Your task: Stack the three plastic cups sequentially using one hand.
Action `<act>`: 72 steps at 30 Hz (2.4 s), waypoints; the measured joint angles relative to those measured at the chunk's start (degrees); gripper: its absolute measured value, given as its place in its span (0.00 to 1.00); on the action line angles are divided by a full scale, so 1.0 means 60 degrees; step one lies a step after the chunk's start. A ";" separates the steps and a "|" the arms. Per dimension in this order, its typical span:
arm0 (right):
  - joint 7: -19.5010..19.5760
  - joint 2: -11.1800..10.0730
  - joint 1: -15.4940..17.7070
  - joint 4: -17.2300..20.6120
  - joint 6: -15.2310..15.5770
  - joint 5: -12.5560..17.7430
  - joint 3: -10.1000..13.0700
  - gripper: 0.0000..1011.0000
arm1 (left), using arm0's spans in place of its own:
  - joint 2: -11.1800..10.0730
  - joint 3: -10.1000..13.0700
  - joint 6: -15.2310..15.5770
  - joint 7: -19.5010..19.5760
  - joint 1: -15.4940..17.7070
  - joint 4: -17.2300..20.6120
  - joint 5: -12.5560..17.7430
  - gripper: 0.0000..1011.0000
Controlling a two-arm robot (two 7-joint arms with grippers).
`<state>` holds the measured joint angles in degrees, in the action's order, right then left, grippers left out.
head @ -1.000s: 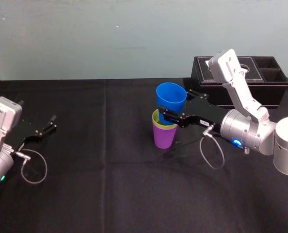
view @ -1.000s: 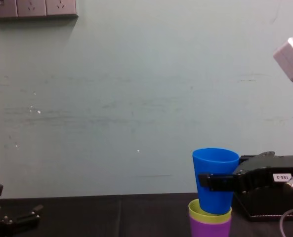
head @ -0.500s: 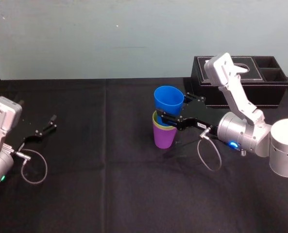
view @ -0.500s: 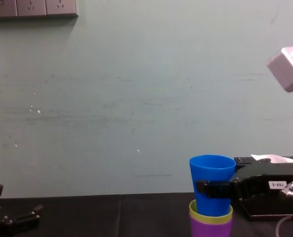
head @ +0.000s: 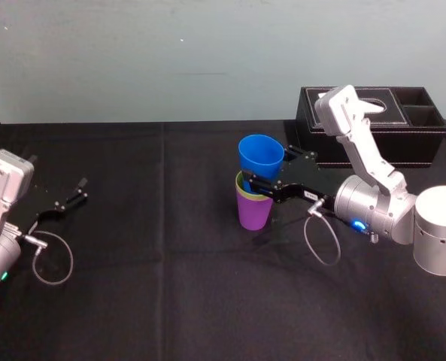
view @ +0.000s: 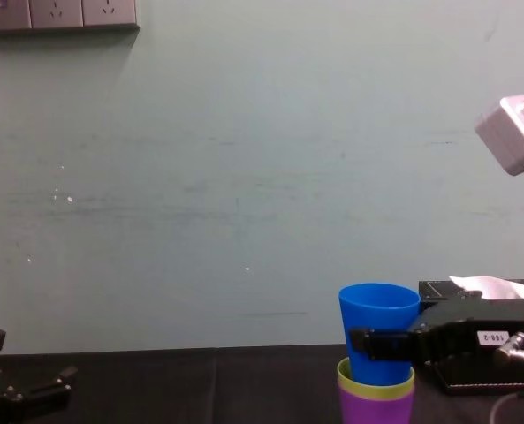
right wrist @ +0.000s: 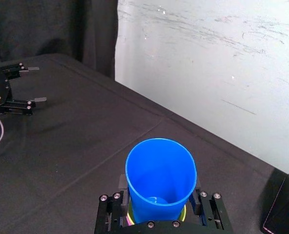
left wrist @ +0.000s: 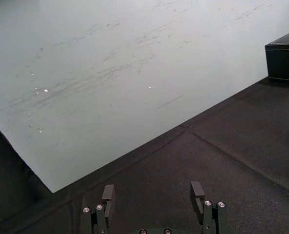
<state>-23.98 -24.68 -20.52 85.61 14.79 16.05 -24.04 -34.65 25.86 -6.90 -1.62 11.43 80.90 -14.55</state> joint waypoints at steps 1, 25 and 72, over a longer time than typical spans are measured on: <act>-0.0002 0.0009 -0.0001 -0.0025 -0.0015 0.0000 0.0001 0.71 | 0.0000 0.0000 -0.0001 0.0000 0.0000 0.0000 0.0000 1.00; -0.0093 0.0095 -0.0003 -0.0288 -0.0266 0.0054 0.0029 0.71 | 0.0000 0.0000 0.0000 0.0000 0.0000 0.0000 0.0000 1.00; 0.0476 0.0016 0.0635 0.0435 -0.0446 0.0167 0.0570 0.99 | 0.0000 0.0000 0.0000 0.0000 0.0000 0.0000 0.0001 1.00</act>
<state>-21.12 -24.58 -16.71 88.22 12.12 17.05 -20.62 -34.64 25.86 -6.90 -1.62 11.43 80.90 -14.54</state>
